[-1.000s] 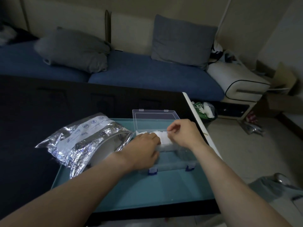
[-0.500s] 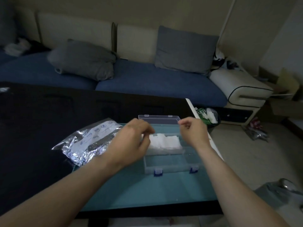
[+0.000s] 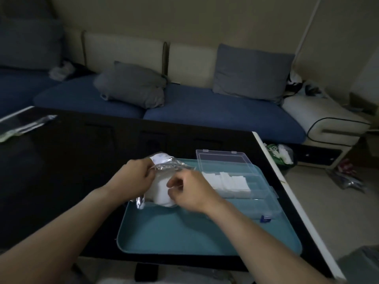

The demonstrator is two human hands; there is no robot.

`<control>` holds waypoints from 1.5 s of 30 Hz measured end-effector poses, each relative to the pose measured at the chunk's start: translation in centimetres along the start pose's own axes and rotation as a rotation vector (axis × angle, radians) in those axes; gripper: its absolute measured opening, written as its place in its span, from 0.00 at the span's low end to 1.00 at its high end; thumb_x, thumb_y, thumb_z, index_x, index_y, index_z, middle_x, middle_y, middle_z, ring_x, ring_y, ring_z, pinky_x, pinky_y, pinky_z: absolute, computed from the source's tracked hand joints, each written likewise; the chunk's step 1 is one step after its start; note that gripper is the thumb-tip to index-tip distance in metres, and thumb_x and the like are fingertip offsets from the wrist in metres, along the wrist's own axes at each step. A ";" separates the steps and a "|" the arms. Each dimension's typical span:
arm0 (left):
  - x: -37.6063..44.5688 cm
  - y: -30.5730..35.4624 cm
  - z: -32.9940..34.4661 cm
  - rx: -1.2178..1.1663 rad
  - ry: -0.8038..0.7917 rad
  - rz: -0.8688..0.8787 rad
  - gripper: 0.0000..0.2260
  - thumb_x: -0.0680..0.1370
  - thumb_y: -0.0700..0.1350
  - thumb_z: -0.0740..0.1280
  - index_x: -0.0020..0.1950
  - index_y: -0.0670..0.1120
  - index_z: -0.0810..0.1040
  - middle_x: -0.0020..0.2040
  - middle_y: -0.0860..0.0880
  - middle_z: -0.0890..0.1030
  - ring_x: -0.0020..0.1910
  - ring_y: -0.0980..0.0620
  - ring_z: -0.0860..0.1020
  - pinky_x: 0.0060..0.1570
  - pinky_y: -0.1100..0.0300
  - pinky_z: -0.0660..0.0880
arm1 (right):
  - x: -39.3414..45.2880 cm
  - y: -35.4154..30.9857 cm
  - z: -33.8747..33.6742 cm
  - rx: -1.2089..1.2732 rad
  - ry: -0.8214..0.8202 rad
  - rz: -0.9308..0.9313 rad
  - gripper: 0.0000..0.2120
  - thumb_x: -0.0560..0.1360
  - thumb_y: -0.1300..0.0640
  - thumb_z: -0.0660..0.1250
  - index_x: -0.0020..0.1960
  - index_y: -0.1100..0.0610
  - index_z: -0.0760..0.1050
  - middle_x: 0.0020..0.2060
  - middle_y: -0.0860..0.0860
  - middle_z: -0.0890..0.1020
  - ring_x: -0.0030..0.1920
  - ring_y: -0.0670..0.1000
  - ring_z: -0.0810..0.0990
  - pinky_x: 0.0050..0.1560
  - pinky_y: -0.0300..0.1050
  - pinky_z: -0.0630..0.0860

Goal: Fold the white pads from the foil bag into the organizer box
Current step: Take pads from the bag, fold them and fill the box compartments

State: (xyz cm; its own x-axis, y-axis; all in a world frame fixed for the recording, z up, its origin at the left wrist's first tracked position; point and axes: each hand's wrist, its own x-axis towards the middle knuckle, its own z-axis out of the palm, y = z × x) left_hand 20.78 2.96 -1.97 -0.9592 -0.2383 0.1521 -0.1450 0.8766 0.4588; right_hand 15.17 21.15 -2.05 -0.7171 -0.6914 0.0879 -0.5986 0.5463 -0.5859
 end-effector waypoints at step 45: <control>0.1 0.4 1.1 -0.008 0.000 0.091 0.14 0.79 0.54 0.64 0.55 0.46 0.81 0.53 0.48 0.81 0.52 0.50 0.78 0.51 0.57 0.74 | -1.3 1.5 0.7 -0.144 0.083 0.250 0.26 0.67 0.52 0.80 0.63 0.51 0.77 0.55 0.48 0.69 0.49 0.50 0.77 0.51 0.40 0.74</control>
State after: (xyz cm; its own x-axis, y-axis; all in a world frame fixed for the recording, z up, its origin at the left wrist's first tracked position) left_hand 20.33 3.71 -2.72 -0.9684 -0.1574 0.1934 -0.0550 0.8913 0.4501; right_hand 15.52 22.52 -3.62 -0.8719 -0.4891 0.0242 -0.4399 0.7606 -0.4775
